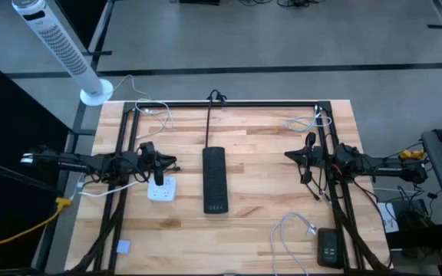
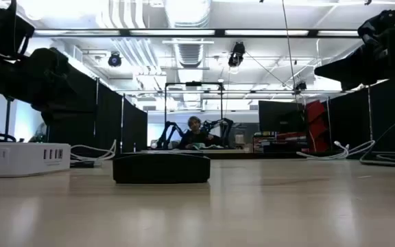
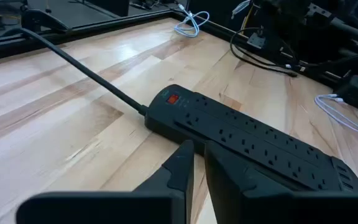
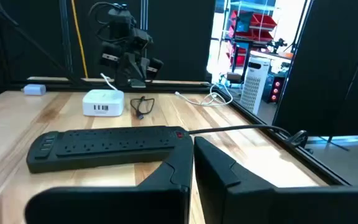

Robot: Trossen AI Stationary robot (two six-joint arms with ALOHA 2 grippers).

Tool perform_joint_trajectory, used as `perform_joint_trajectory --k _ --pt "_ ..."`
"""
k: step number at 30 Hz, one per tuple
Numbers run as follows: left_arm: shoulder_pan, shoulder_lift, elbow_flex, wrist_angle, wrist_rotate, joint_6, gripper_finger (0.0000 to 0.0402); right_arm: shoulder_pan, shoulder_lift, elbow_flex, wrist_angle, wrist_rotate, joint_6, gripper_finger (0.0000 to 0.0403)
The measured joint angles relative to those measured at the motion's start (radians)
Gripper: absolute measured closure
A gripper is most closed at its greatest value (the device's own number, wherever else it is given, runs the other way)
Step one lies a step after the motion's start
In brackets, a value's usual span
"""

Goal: Insert USB

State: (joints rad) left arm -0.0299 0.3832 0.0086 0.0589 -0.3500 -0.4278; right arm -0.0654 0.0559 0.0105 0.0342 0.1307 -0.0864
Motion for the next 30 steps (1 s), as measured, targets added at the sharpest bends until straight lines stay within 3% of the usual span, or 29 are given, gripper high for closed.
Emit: perform_joint_trajectory --k 30 --pt "0.000 0.000 0.000 0.000 0.000 0.000 0.0374 0.000 0.000 0.000 0.000 0.000 0.000 0.0403"
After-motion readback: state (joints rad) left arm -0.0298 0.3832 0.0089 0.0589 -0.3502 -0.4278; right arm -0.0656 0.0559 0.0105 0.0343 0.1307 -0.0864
